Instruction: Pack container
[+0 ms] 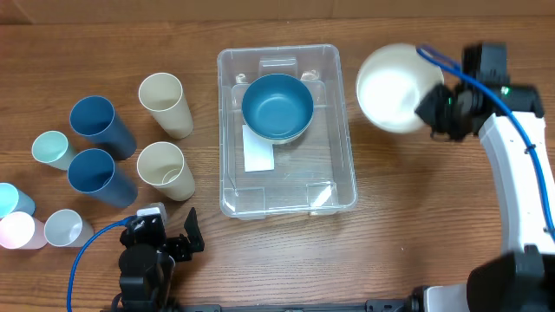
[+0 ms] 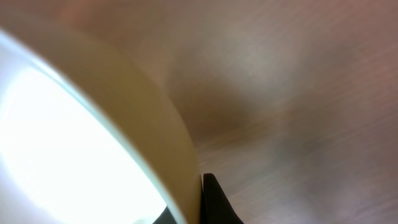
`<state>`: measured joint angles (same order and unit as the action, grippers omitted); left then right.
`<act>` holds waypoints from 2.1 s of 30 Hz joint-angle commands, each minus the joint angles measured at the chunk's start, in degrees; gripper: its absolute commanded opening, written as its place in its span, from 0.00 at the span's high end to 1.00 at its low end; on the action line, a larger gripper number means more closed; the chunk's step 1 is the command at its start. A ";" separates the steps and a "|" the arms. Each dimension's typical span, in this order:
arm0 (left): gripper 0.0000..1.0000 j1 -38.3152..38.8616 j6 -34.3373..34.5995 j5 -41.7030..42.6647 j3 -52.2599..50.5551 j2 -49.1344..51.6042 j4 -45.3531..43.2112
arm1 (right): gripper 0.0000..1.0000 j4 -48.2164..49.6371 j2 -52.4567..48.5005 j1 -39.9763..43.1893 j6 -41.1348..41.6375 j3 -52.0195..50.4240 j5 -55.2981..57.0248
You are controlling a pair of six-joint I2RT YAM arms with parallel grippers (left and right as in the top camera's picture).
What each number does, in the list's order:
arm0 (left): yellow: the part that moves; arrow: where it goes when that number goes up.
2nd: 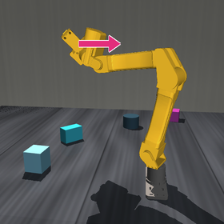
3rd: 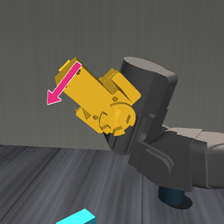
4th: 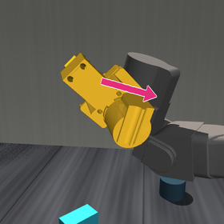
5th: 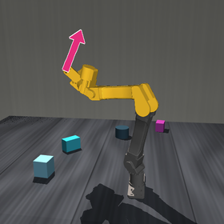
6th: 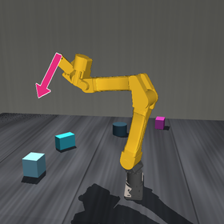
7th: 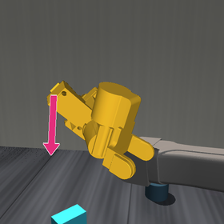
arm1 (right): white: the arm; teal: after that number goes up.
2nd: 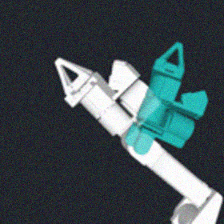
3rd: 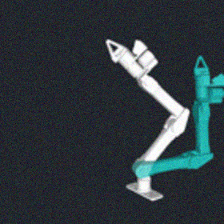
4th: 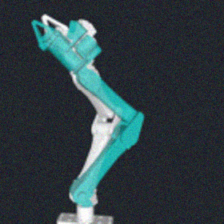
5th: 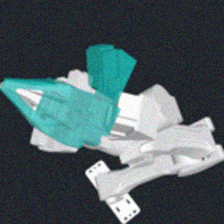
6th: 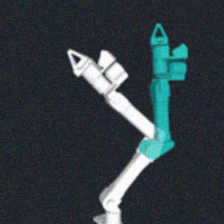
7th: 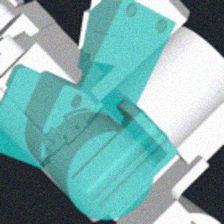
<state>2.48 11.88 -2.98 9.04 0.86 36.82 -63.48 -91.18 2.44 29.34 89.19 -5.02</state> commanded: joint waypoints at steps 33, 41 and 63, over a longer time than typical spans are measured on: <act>0.00 -0.31 4.42 5.42 -0.15 -0.57 -0.46 | 0.00 -5.92 4.61 3.82 3.91 17.73 2.73; 0.00 -0.31 8.33 16.13 4.87 -0.57 -5.81 | 0.00 -10.16 4.00 19.17 3.91 17.66 0.87; 0.00 -0.31 -5.53 17.05 81.66 68.30 33.90 | 0.00 -10.16 4.00 19.17 3.91 17.66 0.87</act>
<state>2.46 10.66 12.95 89.32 64.66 68.23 -73.80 -87.70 21.65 33.01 106.41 -4.27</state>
